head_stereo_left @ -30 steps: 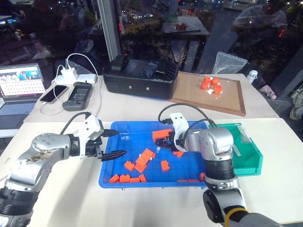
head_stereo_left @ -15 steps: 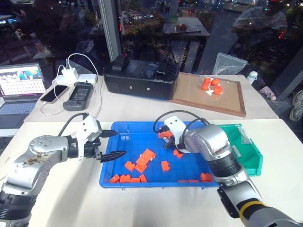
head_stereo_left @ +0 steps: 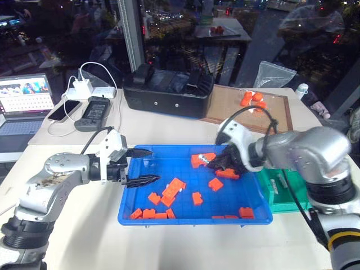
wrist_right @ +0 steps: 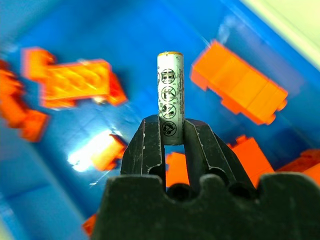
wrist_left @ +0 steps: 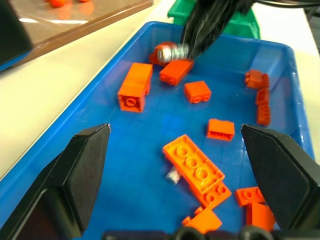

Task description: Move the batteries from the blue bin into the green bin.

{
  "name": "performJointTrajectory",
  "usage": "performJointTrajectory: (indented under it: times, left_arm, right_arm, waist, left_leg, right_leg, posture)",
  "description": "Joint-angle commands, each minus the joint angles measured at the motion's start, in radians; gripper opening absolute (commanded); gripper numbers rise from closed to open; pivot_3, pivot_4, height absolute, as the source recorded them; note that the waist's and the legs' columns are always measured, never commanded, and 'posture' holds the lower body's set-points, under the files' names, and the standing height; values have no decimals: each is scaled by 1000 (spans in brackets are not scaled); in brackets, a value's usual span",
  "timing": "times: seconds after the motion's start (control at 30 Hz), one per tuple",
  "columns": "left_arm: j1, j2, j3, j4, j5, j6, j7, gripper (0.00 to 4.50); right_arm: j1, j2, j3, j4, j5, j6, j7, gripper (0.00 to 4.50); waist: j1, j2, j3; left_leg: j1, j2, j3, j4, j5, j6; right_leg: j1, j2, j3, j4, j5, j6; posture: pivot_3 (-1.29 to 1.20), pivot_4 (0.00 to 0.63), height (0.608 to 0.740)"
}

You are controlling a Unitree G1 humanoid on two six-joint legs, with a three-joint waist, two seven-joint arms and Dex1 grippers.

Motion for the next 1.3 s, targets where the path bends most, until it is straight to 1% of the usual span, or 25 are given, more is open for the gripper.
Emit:
performJointTrajectory:
  times: [0.03,0.1,0.17,0.2,0.27,0.33,0.47,0.53,0.6,0.67,0.77,0.8,0.9,0.93,1.03,1.1,1.2,1.23,1.3]
  left_arm:
    - [-61,-22,-7,21,-30,-28,-40,4500]
    - [-94,-38,-23,41,-31,-30,-64,4500]
    - [-118,-46,-35,61,-24,-34,-82,4500]
    - [-129,-48,-41,73,-16,-39,-89,4500]
    - [-145,-52,-51,95,-3,-51,-103,4500]
    - [-158,-56,-60,113,5,-58,-113,4500]
    - [-165,-54,-71,127,12,-63,-128,4500]
    - [-160,-49,-68,125,13,-59,-131,4500]
    - [-148,-41,-67,121,21,-60,-136,4500]
    - [-134,-30,-69,117,32,-61,-139,4500]
    - [-116,-11,-68,113,48,-61,-140,4500]
    - [-112,-5,-67,114,54,-58,-139,4500]
    - [-102,15,-65,120,74,-66,-136,4500]
    - [-98,21,-61,120,76,-67,-136,4500]
    - [-75,40,-42,111,83,-61,-127,4500]
    - [-62,47,-37,103,84,-60,-123,4500]
    - [-29,62,-14,68,53,-40,-129,4500]
    - [-15,71,-6,54,47,-34,-129,4500]
    - [13,88,8,34,47,-26,-123,4500]
  right_arm:
    - [40,-184,-131,67,-75,-121,52,240]
    - [103,-334,-140,145,-144,-202,84,240]
    - [166,-424,-161,186,-180,-262,115,240]
    - [194,-445,-183,202,-180,-271,129,240]
    - [260,-469,-211,205,-175,-284,158,240]
    - [318,-469,-218,192,-178,-294,171,240]
    - [412,-416,-217,148,-172,-288,158,240]
    - [442,-406,-207,125,-180,-293,157,240]
    - [457,-419,-203,108,-185,-300,174,1249]
    - [437,-432,-206,112,-186,-305,189,1741]
    - [359,-443,-190,119,-196,-332,209,2882]
    - [321,-434,-179,115,-193,-342,217,3188]
    - [197,-354,-147,78,-142,-332,243,4225]
    - [169,-327,-125,53,-135,-352,259,4446]
    - [120,-175,-11,-43,-141,-483,300,4446]
    - [127,-127,53,-77,-171,-529,314,4446]
    - [159,-85,216,-107,-260,-654,375,4446]
    - [156,-70,278,-95,-305,-716,403,4446]
    - [132,-35,363,-48,-363,-800,463,4446]
  waist:
    - [11,0,0]
    - [18,0,0]
    - [26,0,0]
    - [25,0,0]
    - [13,0,0]
    - [3,0,0]
    - [-4,3,0]
    - [-3,3,0]
    - [2,4,1]
    - [5,4,1]
    - [7,4,1]
    - [6,4,1]
    - [2,5,1]
    - [1,4,1]
    - [-5,4,1]
    - [-2,4,1]
    - [11,4,1]
    - [18,4,1]
    - [17,3,1]
  left_leg:
    - [0,0,0,0,0,0]
    - [-1,-1,0,1,0,0]
    - [-1,-2,1,1,0,0]
    - [-1,-2,2,1,0,0]
    - [-1,-1,2,1,0,0]
    - [0,-1,2,1,0,1]
    - [2,0,1,1,0,1]
    - [2,0,0,1,0,1]
    - [1,-1,0,2,0,1]
    - [1,-1,1,3,0,1]
    - [1,-1,1,4,0,1]
    - [1,-1,1,4,0,1]
    - [1,0,1,4,0,1]
    - [2,0,1,4,0,1]
    - [2,1,0,3,0,1]
    - [2,1,0,2,0,1]
    - [0,0,0,2,0,1]
    - [0,0,0,2,0,1]
    - [-1,0,1,5,-1,1]
  right_leg:
    - [0,0,0,0,0,0]
    - [0,-1,0,-2,0,1]
    - [0,-3,0,-4,-2,1]
    - [0,-3,0,-5,-3,-2]
    - [1,-3,2,-5,-2,0]
    - [2,-1,3,-4,0,3]
    - [1,2,5,-1,0,3]
    - [1,3,5,-1,0,3]
    - [1,2,6,0,0,3]
    - [1,2,6,-1,0,4]
    - [1,2,6,-1,0,4]
    - [1,1,6,-1,0,4]
    - [1,2,6,-1,0,4]
    - [0,2,6,-1,0,3]
    - [0,3,6,0,0,3]
    - [0,4,6,0,0,2]
    - [0,3,5,1,0,3]
    - [0,2,3,1,-1,3]
    - [0,0,3,1,-1,4]
  posture:
    - [0,150,738]
    - [0,150,738]
    - [0,150,738]
    - [0,150,738]
    - [0,150,738]
    - [0,150,738]
    - [0,150,738]
    - [0,150,738]
    - [0,150,738]
    - [0,150,738]
    - [0,150,738]
    - [0,150,738]
    - [0,150,738]
    - [0,150,738]
    - [0,150,738]
    - [0,150,738]
    - [0,150,738]
    - [0,150,738]
    - [0,150,738]
